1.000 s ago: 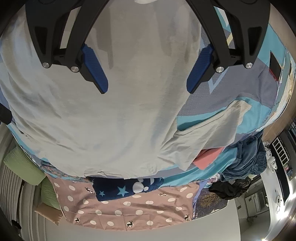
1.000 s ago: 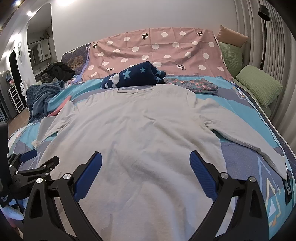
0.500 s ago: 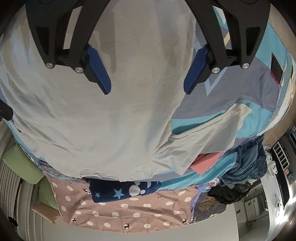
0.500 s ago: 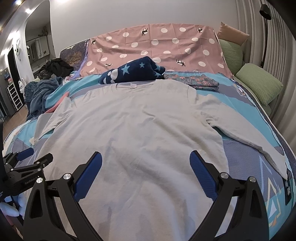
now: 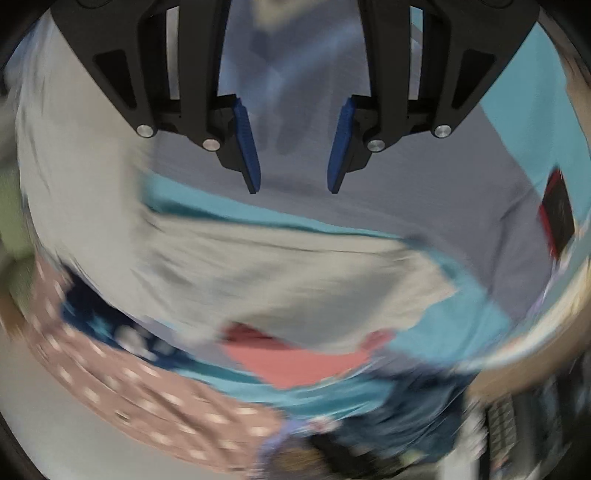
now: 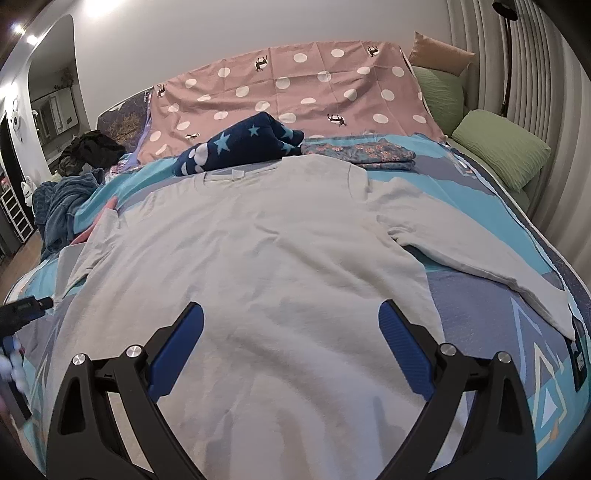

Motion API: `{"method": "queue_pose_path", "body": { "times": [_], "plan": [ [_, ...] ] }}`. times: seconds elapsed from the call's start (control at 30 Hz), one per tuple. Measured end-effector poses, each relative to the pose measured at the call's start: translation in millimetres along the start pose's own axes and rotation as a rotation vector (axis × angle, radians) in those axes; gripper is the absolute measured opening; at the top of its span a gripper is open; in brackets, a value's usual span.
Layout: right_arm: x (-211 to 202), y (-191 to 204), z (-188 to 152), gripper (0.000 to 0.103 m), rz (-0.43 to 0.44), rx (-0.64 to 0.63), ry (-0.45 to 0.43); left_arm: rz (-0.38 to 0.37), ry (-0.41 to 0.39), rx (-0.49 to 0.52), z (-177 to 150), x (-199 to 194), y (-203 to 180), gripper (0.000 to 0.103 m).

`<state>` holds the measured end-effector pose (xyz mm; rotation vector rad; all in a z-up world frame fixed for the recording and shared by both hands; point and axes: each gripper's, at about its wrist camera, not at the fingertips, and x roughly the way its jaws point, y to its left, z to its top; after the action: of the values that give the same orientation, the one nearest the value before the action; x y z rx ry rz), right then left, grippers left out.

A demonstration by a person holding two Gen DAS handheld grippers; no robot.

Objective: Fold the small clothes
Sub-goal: 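Grasp the grey shirt's sleeve with the left gripper and lift it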

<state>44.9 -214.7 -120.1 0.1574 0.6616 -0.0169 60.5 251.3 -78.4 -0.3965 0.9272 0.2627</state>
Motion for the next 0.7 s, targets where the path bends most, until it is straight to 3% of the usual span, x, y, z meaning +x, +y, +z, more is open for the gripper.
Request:
{"method": "queue_pose_path", "body": {
  "times": [0.13,0.2,0.27,0.37,0.53,0.57,0.6,0.7],
  "plan": [
    [3.7,-0.3,3.3,0.096,-0.006,0.006,0.009,-0.004,0.031,-0.281,29.4,38.0,79.9,0.039],
    [6.5,0.7,4.1,0.096,-0.011,0.005,0.017,-0.037,0.032,-0.405,38.8,60.0,114.1,0.051],
    [8.4,2.1,4.8,0.096,-0.02,0.0,0.024,-0.049,0.034,-0.474,45.5,80.6,136.2,0.058],
    [8.6,4.5,6.5,0.096,-0.031,-0.003,0.026,-0.058,0.053,-0.565,53.6,111.3,159.9,0.058],
    [7.0,10.1,8.0,0.096,-0.056,-0.022,0.023,-0.176,0.006,-0.712,71.2,139.0,182.9,0.056],
    [6.9,11.3,8.2,0.096,-0.061,-0.025,0.024,-0.201,-0.003,-0.728,72.8,142.0,184.0,0.044],
    [6.6,12.4,8.5,0.096,-0.064,-0.026,0.023,-0.239,-0.012,-0.743,76.9,147.8,186.5,0.023],
    [4.1,15.0,9.0,0.096,-0.066,-0.032,0.012,-0.269,-0.038,-0.737,84.6,148.7,185.2,0.001]
  ]
}}
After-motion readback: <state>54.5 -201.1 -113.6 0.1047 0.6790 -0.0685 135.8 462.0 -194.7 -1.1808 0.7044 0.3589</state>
